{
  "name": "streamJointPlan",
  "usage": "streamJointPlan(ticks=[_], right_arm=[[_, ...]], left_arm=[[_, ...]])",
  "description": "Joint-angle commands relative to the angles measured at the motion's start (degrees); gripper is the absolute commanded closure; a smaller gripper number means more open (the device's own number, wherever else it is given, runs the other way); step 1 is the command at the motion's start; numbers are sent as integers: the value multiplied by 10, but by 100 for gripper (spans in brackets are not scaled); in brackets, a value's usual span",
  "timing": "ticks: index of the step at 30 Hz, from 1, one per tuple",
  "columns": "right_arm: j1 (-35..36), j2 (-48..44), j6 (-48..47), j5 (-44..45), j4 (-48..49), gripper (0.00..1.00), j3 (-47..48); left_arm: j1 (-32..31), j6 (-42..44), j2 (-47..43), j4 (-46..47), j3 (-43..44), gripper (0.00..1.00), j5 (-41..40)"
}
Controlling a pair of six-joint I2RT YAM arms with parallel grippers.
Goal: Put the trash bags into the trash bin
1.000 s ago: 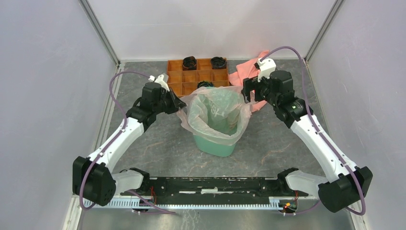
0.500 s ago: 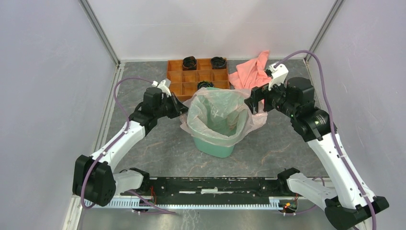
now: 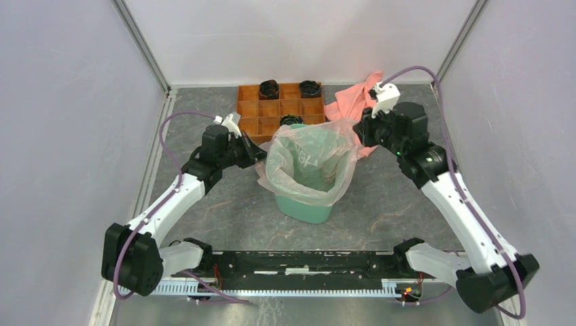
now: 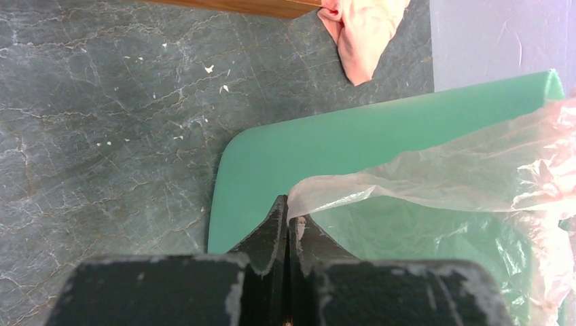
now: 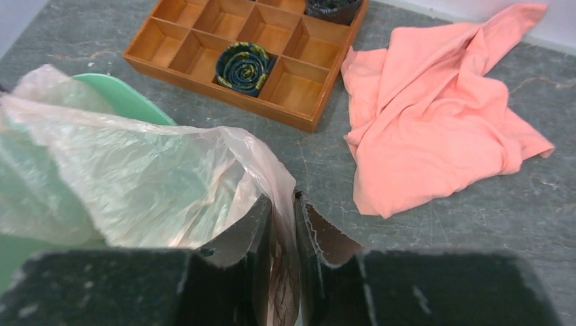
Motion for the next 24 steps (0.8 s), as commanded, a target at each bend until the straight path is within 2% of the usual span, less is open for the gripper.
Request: streamJointPlan(ticks=[1,5,15,20,24], right_arm=[[-9,55,-6,-7,101,77,-20],[-20,101,-15,-4,109,77,-45],[-30,41,-16,-22,160,73,-219],[-30,48,1,-70,177,71,-228],[-30,47,6,-89,180,67,-206]], left_arm=[[4,-26,20,24,-5,98,-3],[4,-34,38,55,-20,98,13],[3,-14,15,52,-79,98,10],[3,-10,1,54,-129,98,8],[3,-20,-13,69,-181,98,19]])
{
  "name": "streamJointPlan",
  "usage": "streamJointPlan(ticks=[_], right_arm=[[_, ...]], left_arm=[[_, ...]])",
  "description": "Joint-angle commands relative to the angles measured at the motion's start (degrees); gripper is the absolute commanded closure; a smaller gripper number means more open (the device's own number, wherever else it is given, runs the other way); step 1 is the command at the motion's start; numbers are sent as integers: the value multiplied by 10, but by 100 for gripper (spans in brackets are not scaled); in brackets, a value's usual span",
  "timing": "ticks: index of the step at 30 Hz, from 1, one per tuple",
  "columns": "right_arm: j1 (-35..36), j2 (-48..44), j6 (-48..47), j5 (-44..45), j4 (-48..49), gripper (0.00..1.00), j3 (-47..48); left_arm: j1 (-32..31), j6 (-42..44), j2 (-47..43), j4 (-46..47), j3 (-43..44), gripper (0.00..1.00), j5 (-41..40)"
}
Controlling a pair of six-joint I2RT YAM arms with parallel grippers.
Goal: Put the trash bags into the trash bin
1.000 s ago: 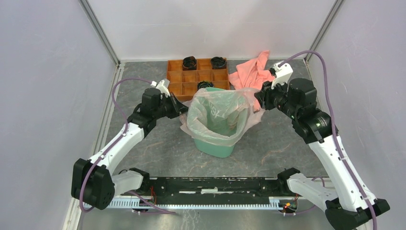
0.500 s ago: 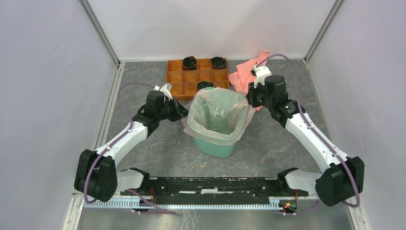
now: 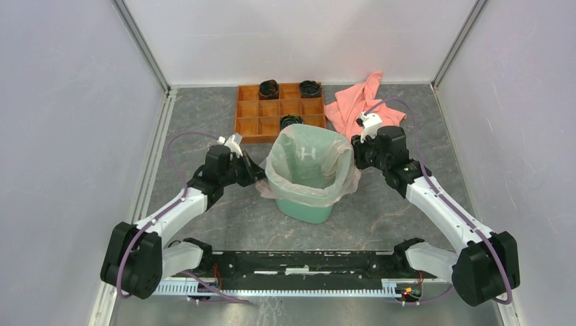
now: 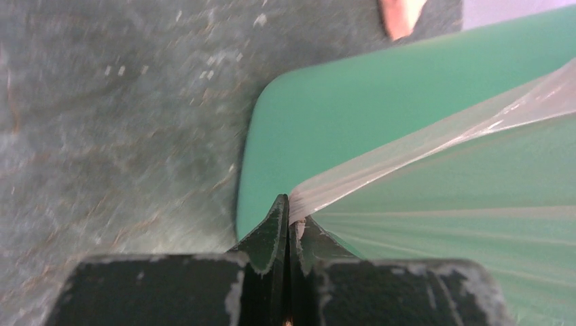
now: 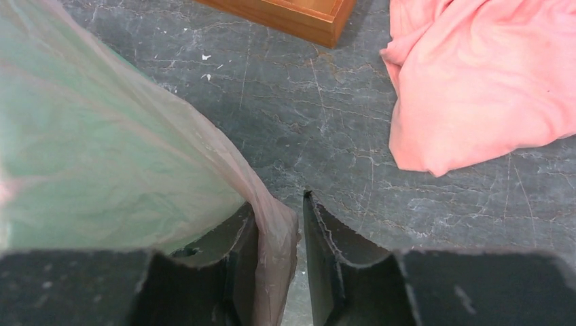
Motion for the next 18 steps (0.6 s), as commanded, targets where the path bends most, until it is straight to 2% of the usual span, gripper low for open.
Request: streamJointPlan(ticks=[1,5,10,12,15,18], right_arm=[[-5,-3,5,-18,19,65,19],[-8,-4,1,29,39,64,-25],[-13,13,33,-8,84,66,-109],[-14,11,38,-9,93,66,-129],[-13,0,43,-10,91,66,-130],[-12,-13,48,-25,76,65,-103]], left_arm=[[3,-3,-13,-26,-65,98,0],[3,-19,-46,-30,-67,98,18],[1,-20,-117,-87,-21,95,10],[1,-22,-130,-91,-28,93,6],[0,-59,-125,-31,-88,93,25],[-2,-99,-94,62,-159,98,51]])
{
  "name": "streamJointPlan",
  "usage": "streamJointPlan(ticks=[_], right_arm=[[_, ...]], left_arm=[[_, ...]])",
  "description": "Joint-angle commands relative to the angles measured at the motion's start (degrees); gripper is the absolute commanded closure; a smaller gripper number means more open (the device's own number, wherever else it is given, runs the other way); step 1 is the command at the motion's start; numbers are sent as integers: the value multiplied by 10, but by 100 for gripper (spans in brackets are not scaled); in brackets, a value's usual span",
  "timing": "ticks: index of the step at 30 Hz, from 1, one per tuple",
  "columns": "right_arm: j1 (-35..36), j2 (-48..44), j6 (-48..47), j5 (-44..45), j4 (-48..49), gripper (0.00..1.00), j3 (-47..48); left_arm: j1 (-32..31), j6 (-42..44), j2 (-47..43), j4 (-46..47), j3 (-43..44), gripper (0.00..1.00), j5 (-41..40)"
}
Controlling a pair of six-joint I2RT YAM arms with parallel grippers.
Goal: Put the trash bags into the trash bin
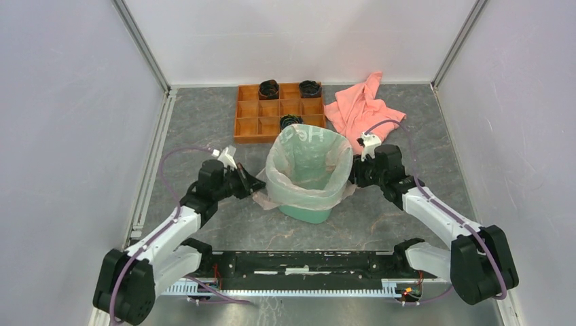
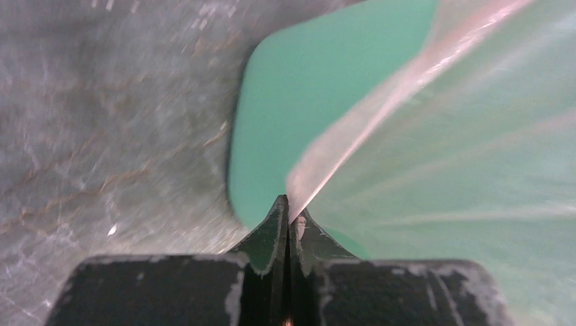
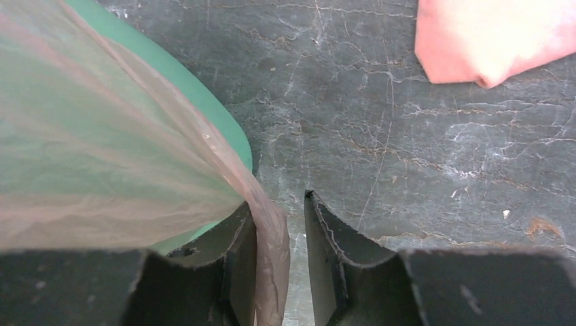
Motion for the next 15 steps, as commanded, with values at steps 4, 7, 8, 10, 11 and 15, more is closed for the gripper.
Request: streamJointPlan(ticks=[4,7,8,10,11,15], right_arm=[[-1,-36,3,6,9,62,31],[0,-7,0,10,36,55,-12],[-1,9,-3,5,33,55,-18],[1,27,-12,1,10,54,-17],[2,19,-15,8,3,54,-16],[3,-48,-41,84,-97,42,37]], left_arm=[[-8,-76,61,125,-134,98,29],[-8,-69,49,113,-148,98,18],[-9,-65,43,101,-146,97,15],[-9,-57,22,73,-134,96,9],[-9,-53,13,62,-128,95,8],[-9,-35,-22,9,-103,92,-10]])
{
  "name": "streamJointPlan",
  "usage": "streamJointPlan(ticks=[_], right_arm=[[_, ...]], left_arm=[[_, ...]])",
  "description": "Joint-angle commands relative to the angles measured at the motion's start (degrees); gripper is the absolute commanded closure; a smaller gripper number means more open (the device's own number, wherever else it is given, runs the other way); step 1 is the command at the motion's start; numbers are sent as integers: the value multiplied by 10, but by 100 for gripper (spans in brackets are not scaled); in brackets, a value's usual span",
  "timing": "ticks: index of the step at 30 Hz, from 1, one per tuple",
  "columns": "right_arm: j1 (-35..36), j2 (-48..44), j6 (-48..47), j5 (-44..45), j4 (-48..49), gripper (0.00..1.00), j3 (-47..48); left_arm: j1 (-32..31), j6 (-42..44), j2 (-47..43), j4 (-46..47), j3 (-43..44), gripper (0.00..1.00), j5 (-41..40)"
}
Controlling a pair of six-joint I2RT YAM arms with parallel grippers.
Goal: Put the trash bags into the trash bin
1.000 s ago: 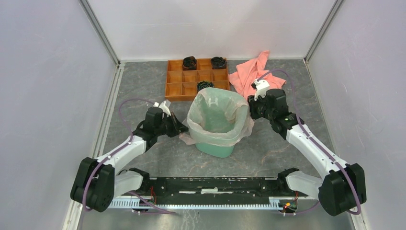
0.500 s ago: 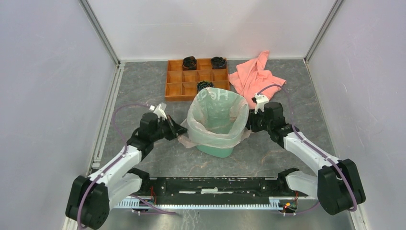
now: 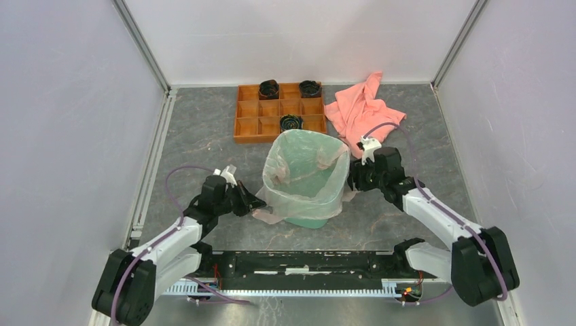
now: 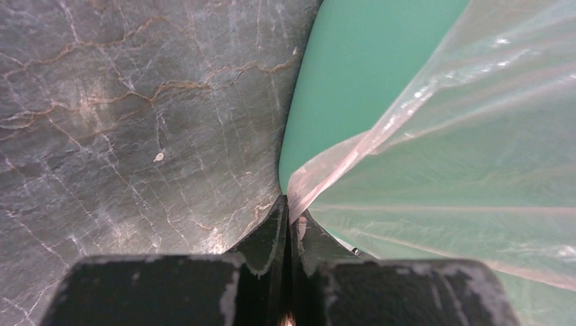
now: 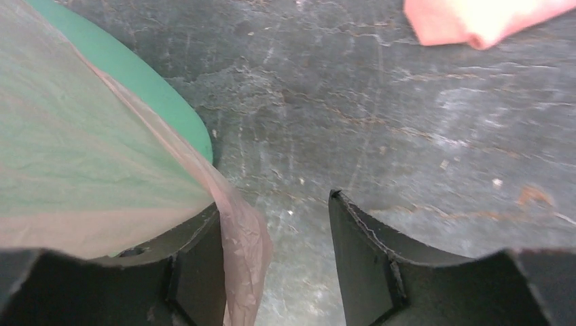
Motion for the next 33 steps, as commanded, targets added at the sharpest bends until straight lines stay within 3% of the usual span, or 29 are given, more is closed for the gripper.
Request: streamJointPlan(ticks=[1,5,11,15,18,22,28,29,33], right_arm=[[0,-79,-42,89,-112,38,65],[0,-157,-44,98,-184,19,100],[1,-230,-40,124,-260,7,125],[0,-239,-8,30,-203,6,81],[0,-221,23,-33,-147,9,36],[1,-217,71,-81,-70,22,-42],[29,-169,77,-67,78,39,-164],[33,-149,71,-60,81,43,-165],[46,-144,55,20,20,45,-147]], left_arm=[[-1,22,-34,-54,35,92,-24],[-1,13,-52,-59,24,89,-13],[-1,4,-104,-98,20,69,0],[-1,0,-131,-114,23,57,-3],[-1,-20,-131,-94,13,58,6],[-22,-73,-129,-5,-26,63,32],[-133,-96,-93,36,-50,77,-68],[-147,-88,-80,25,-38,79,-82],[-174,-39,-62,-79,7,84,-148]])
